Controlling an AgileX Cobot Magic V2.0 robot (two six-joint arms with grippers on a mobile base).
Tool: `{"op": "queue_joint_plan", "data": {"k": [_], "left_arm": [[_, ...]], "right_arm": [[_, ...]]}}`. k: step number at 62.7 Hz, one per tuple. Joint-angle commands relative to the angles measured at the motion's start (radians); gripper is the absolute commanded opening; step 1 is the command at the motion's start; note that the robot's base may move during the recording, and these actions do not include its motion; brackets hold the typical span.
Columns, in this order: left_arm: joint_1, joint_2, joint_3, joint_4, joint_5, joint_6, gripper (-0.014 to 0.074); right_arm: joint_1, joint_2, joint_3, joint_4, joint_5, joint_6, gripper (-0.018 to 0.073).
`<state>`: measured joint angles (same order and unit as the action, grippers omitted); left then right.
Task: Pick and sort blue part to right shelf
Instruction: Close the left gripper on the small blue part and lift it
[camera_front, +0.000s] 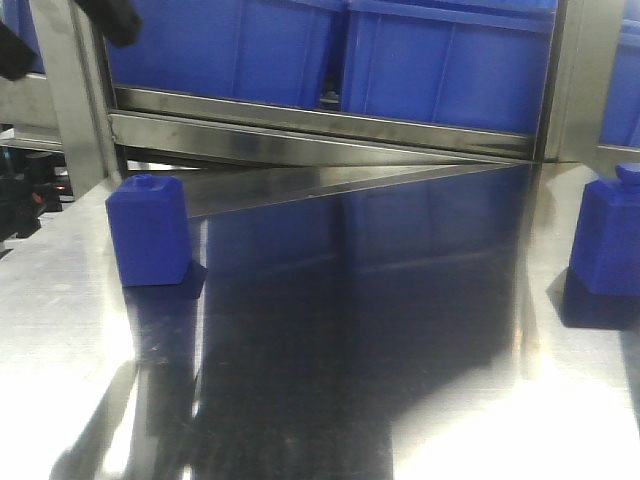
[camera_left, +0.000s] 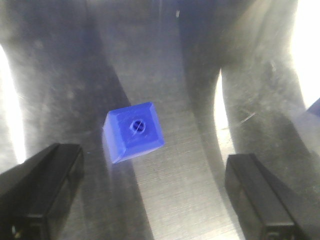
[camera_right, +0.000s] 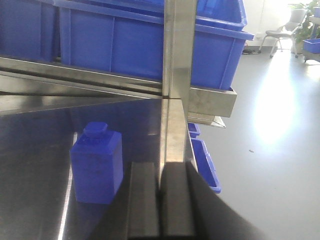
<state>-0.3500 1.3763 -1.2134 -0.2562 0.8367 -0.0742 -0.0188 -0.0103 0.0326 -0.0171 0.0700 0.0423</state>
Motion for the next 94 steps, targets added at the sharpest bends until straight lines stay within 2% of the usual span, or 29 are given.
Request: {"op": "queue_joint_plan", "data": {"k": [1,4,13,18,28,41,51,75,82,94], "left_arm": [[-0.008,0.055,-0.110,-0.015,0.045,-0.021,0.0627],[-0.008,0.093,-0.147,-0.003,0.088,-0.060,0.0627],[-0.008,0.201,-0.245,0.098,0.238,-0.171,0.0627],[-0.008,0.248,-0.277,0.122,0.276,-0.199,0.0627],[-0.012,0.306,-0.285,0.084,0.276,-0.201,0.0627],[-0.056,0.349,-0.285,0.103,0.242,-0.201,0.0627],[-0.058,0.381,-0.285,0.113,0.200,-0.201,0.0627],[-0.058,0.455,-0.285,0.115,0.201,-0.201,0.0626],[-0.058,0.455,-0.285,0.115,0.205,-0.201,0.0570],[-0.058,0.455,-0.285,0.115,0.221,-0.201,0.0392]], "right_arm": [[-0.006,-0.021,-0.024,0.000,-0.092,-0.005,0.0035],[-0.006,-0.021,-0.024,0.000,-0.092,-0.005,0.0035],[-0.006,-0.021,-0.024,0.000,-0.092,-0.005,0.0035],[-0.006,-0.021,-0.024,0.000,-0.092,-0.005,0.0035],[-0.006,-0.021,-0.024,0.000,-0.092,-0.005,0.0035],[-0.006,-0.021,-0.024,0.000,-0.092,-0.005,0.0035],[-0.006,-0.021,-0.024,0.000,-0.092,-0.005,0.0035],[-0.006,-0.021,-0.024,0.000,-0.092,-0.005,0.0035],[-0.006,-0.021,-0.024,0.000,-0.092,-0.005,0.0035],[-0.006,-0.021,-0.024,0.001,-0.092,-0.005,0.0035]]}}
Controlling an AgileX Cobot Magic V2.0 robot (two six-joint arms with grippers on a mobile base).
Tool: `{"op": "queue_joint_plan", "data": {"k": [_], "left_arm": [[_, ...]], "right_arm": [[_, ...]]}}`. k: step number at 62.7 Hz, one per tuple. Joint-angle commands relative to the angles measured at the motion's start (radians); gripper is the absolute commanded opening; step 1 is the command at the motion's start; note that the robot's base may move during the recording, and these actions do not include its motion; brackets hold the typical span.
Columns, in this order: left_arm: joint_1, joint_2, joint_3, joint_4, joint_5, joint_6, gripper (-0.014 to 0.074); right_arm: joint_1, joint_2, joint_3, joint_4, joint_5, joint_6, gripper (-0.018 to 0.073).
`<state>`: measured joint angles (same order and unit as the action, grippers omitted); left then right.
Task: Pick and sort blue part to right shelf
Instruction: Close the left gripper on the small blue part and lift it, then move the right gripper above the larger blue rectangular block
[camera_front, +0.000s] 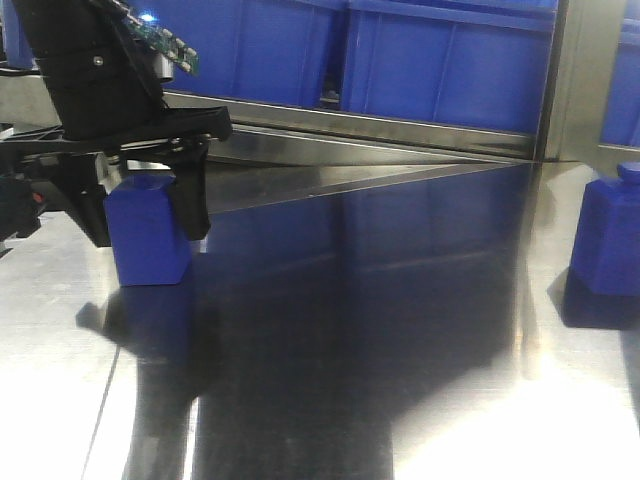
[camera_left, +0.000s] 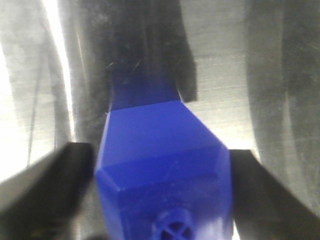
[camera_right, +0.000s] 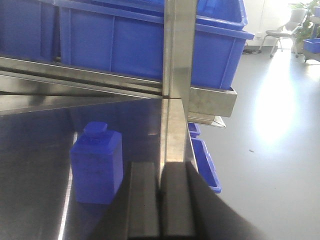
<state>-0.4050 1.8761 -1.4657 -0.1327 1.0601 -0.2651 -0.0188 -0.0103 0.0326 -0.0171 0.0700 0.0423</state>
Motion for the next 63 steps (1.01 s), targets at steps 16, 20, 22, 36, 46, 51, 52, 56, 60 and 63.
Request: {"op": "queue_joint_plan", "data": {"k": [16,20,22,36,46,51,52,56,60,63], "left_arm": [[-0.003,-0.045,-0.033,-0.009,0.000,-0.007,0.0321],[-0.003,-0.045,-0.040,-0.009,0.018,-0.001,0.0321],[-0.003,-0.045,-0.050,-0.009,0.035,0.002,0.0321],[-0.051,-0.154,-0.088,0.011,0.080,0.131,0.0321],[-0.115,-0.334,-0.037,0.149,-0.029,0.131,0.0321],[-0.129,-0.436,0.002,0.172,-0.112,0.131,0.0321],[-0.129,-0.455,0.015,0.174,-0.127,0.131,0.0321],[-0.129,-0.536,0.061,0.193,-0.187,0.131,0.0321],[-0.129,-0.621,0.114,0.237,-0.231,0.131,0.0321],[-0.129,-0.670,0.162,0.276,-0.259,0.131,0.0321]], "right_arm": [[-0.006,-0.021,-0.024,0.001,-0.092,-0.005,0.0035],[-0.006,-0.021,-0.024,0.001,-0.092,-0.005,0.0035],[-0.006,-0.021,-0.024,0.001,-0.092,-0.005,0.0035],[-0.006,-0.021,-0.024,0.001,-0.092,-0.005,0.0035],[-0.006,-0.021,-0.024,0.001,-0.092,-0.005,0.0035],[-0.006,-0.021,-0.024,0.001,-0.092,-0.005,0.0035],[-0.006,-0.021,-0.024,0.001,-0.092,-0.005,0.0035],[-0.006,-0.021,-0.024,0.002,-0.093,-0.005,0.0035],[-0.006,-0.021,-0.024,0.006,-0.097,-0.005,0.0035],[-0.006,-0.021,-0.024,0.017,-0.101,-0.004,0.0035]]}}
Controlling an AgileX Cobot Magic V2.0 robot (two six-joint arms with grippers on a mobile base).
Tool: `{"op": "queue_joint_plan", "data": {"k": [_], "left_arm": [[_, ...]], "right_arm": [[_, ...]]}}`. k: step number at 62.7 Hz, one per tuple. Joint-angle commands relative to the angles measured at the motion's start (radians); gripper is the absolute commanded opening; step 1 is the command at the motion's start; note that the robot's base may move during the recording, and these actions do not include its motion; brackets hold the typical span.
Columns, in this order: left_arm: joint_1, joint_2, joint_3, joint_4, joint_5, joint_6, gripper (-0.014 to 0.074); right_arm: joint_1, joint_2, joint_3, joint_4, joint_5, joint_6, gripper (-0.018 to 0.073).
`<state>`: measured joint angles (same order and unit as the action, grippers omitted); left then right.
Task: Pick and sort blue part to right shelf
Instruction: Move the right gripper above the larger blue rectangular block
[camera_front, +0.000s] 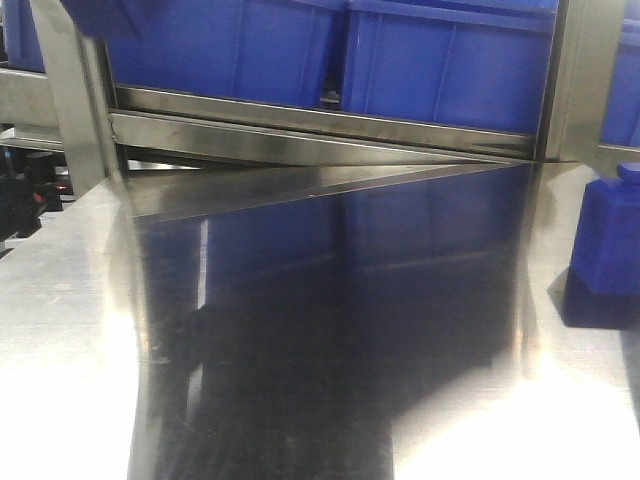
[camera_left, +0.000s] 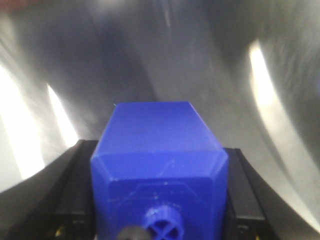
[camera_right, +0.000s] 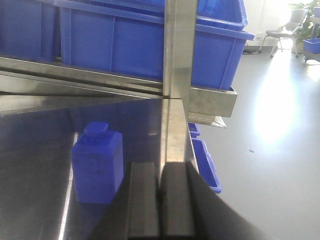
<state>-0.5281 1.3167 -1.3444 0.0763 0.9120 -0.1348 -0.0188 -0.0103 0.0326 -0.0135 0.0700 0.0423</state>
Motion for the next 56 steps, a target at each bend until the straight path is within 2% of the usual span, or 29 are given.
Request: {"op": "queue_joint_plan", "data": {"k": [1,8,15,23,31,38,41,46,50,56], "left_arm": [[-0.006,-0.127,0.055,0.080,-0.118,0.001,0.0321],[-0.006,-0.261,0.179,0.150,-0.178,0.001,0.0321],[-0.006,-0.380,0.311,0.154,-0.257,0.001,0.0321],[-0.006,-0.529,0.458,0.168,-0.364,0.001,0.0321],[-0.006,-0.668,0.578,0.168,-0.446,0.001,0.0321],[-0.006,-0.771,0.648,0.168,-0.499,0.001,0.0321],[-0.006,-0.811,0.668,0.168,-0.512,0.001,0.0321],[-0.006,-0.863,0.681,0.172,-0.514,0.001,0.0321],[-0.006,-0.894,0.685,0.172,-0.514,0.001,0.0321],[-0.006,-0.918,0.685,0.172,-0.514,0.001,0.0321]], "right_arm": [[-0.006,-0.021,-0.024,0.014,-0.103,-0.004,0.0035],[-0.006,-0.021,-0.030,0.050,-0.107,-0.004,0.0035],[-0.006,-0.020,-0.072,0.069,-0.070,-0.004,0.0035],[-0.006,0.001,-0.172,0.069,0.044,-0.004,0.0035],[-0.006,0.080,-0.297,0.069,0.144,-0.005,0.0035],[-0.003,0.179,-0.401,0.069,0.172,-0.005,0.0050],[-0.001,0.230,-0.446,0.069,0.174,-0.005,0.0088],[0.012,0.311,-0.513,0.069,0.182,-0.005,0.0209],[0.036,0.377,-0.563,0.069,0.192,-0.005,0.0372],[0.082,0.479,-0.629,0.069,0.227,-0.005,0.0568]]}}
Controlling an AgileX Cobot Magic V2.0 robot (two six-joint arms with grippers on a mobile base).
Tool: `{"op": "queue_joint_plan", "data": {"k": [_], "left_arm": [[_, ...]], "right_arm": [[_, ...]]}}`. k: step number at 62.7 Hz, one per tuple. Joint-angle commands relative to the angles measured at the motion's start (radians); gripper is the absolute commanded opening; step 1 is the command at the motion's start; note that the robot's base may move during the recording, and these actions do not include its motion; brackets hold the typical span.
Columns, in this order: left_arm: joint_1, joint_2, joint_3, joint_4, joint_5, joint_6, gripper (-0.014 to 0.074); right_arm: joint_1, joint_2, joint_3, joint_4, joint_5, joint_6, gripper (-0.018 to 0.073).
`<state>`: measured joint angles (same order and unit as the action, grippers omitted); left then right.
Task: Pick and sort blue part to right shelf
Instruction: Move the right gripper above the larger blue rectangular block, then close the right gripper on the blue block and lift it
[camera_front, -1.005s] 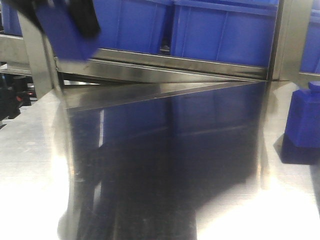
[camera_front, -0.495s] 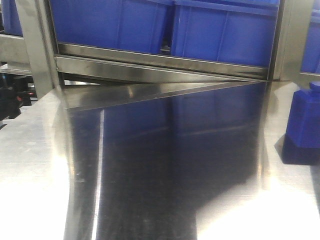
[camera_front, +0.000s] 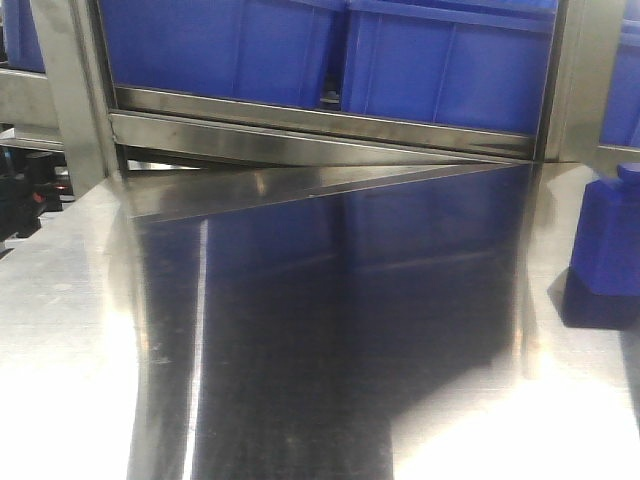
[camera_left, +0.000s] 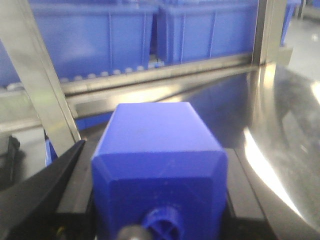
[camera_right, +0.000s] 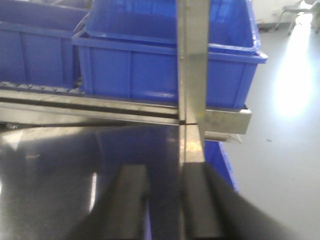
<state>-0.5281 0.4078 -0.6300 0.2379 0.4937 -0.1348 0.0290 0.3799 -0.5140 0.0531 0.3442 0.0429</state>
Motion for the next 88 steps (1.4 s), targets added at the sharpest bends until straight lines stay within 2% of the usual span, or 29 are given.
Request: {"op": "queue_joint_plan", "data": {"k": [1,3,10,15,21,27,34,42,48,55,67,88], "left_arm": [[-0.006,-0.013,-0.029,0.010,-0.096,0.001,0.0321],[-0.006,-0.015,-0.029,0.010,-0.096,0.001,0.0321],[-0.006,-0.015,-0.029,0.010,-0.098,0.001,0.0321],[-0.006,-0.015,-0.029,0.010,-0.098,0.001,0.0321],[-0.006,-0.015,-0.029,0.010,-0.098,0.001,0.0321],[-0.006,-0.015,-0.029,0.010,-0.098,0.001,0.0321],[-0.006,-0.015,-0.029,0.010,-0.098,0.001,0.0321],[-0.006,-0.015,-0.029,0.010,-0.098,0.001,0.0321],[-0.006,-0.015,-0.029,0.010,-0.098,0.001,0.0321],[-0.006,-0.015,-0.029,0.010,-0.098,0.001,0.0321],[-0.006,-0.015,-0.029,0.010,-0.098,0.001,0.0321],[-0.006,-0.015,-0.029,0.010,-0.098,0.001,0.0321]], "right_arm": [[0.041,0.103,-0.091,0.002,-0.043,-0.006,0.0592],[0.061,0.139,-0.108,0.002,-0.034,-0.006,0.0617],[0.121,0.239,-0.137,0.004,-0.030,-0.006,0.0578],[0.153,0.291,-0.145,0.004,-0.077,-0.006,0.0576],[0.197,0.338,-0.201,0.012,-0.040,-0.006,0.0576],[0.229,0.415,-0.315,0.010,0.089,-0.006,0.0573],[0.228,0.535,-0.470,0.010,0.276,0.005,0.0570],[0.228,0.693,-0.654,-0.017,0.500,0.114,0.0570],[0.228,0.800,-0.762,-0.083,0.659,0.206,0.0570],[0.228,0.903,-0.842,-0.144,0.780,0.252,0.0570],[0.222,1.032,-0.859,-0.151,0.802,0.252,0.0570],[0.167,1.200,-0.857,-0.150,0.800,0.240,0.0570]]}}
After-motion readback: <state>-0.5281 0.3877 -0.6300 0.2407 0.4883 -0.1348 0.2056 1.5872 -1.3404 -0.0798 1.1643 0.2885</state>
